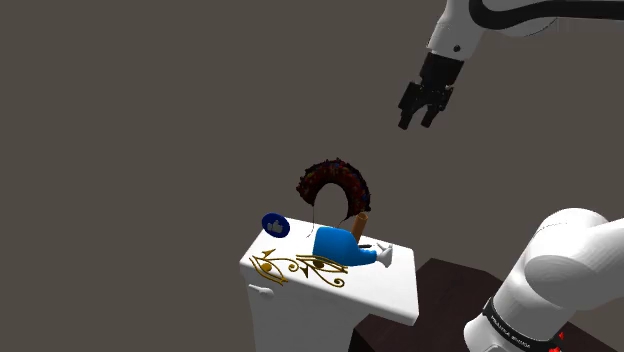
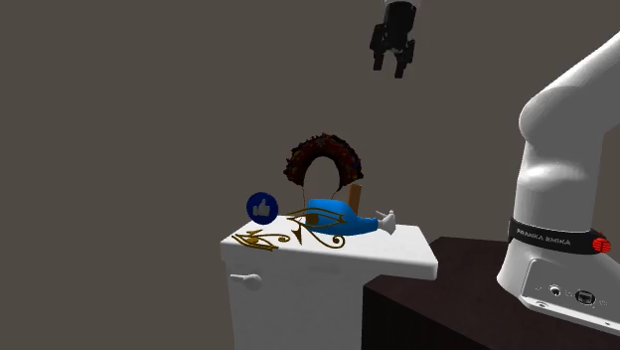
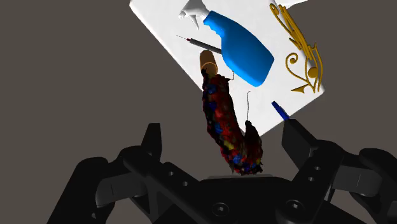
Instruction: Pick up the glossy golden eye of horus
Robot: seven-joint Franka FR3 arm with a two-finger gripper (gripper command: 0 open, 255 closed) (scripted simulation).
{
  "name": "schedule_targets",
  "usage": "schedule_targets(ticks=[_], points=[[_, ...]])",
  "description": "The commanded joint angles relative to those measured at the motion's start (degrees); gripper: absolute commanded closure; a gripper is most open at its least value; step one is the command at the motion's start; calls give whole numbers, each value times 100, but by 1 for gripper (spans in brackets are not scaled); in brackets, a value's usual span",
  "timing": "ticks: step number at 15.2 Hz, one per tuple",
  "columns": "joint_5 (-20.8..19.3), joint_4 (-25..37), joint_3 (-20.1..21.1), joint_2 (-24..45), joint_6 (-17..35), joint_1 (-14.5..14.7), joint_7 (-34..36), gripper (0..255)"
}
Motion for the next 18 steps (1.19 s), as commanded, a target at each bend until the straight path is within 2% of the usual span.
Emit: schedule_targets(ticks=[1,10,18], points=[[0,0,0,0,0,0,0,0],[240,-522,810,862,1249,243,707,0],[225,-523,1525,2080,2328,385,1403,0]])
